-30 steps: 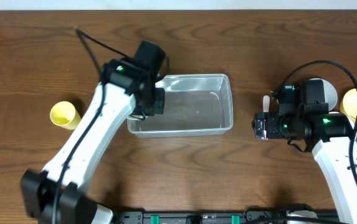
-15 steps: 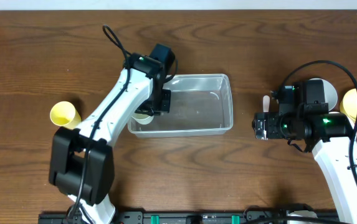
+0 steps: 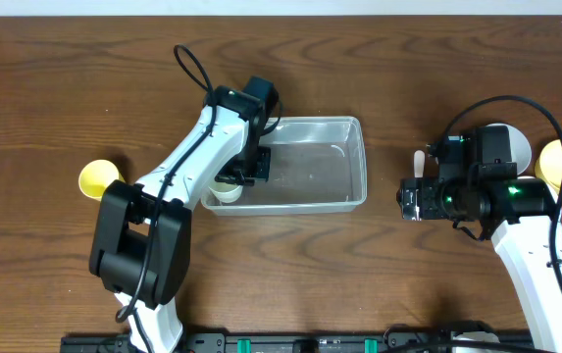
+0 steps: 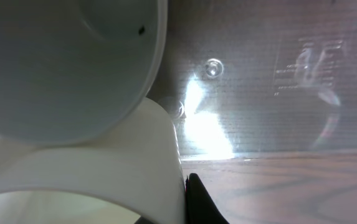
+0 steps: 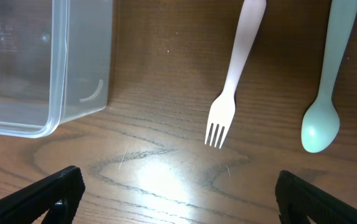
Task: Pack container
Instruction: 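Carry white cup with left gripper into container beside grey cup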
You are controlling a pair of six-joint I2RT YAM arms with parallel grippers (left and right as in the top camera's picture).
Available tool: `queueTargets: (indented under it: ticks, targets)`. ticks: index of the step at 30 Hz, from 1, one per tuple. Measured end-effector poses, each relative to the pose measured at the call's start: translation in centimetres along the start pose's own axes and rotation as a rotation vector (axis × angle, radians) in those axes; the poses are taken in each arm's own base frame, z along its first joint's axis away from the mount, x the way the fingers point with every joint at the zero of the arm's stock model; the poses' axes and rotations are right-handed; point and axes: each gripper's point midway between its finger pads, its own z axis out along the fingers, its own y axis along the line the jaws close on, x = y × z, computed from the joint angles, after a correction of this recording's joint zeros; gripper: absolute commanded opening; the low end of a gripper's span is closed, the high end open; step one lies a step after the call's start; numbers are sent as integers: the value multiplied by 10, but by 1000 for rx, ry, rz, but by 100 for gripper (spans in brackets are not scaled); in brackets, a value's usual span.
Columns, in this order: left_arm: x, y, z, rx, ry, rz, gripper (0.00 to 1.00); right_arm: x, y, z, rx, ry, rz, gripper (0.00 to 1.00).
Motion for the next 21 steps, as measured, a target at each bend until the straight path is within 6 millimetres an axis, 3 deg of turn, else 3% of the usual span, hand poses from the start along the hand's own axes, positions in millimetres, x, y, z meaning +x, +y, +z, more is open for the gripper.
queueTargets:
  ticks: [1, 2, 3, 21]
  targets:
    - [1, 0, 1, -1, 3, 0, 13, 0, 0, 0, 0, 0, 0, 99]
    - [2, 1, 1, -2, 6, 5, 27, 0, 0, 0, 0, 0, 0, 99]
    - [2, 1, 1, -3, 8, 9, 28, 0, 0, 0, 0, 0, 0, 99]
    - [15, 5, 1, -21, 58, 28, 33, 0, 0, 0, 0, 0, 0, 99]
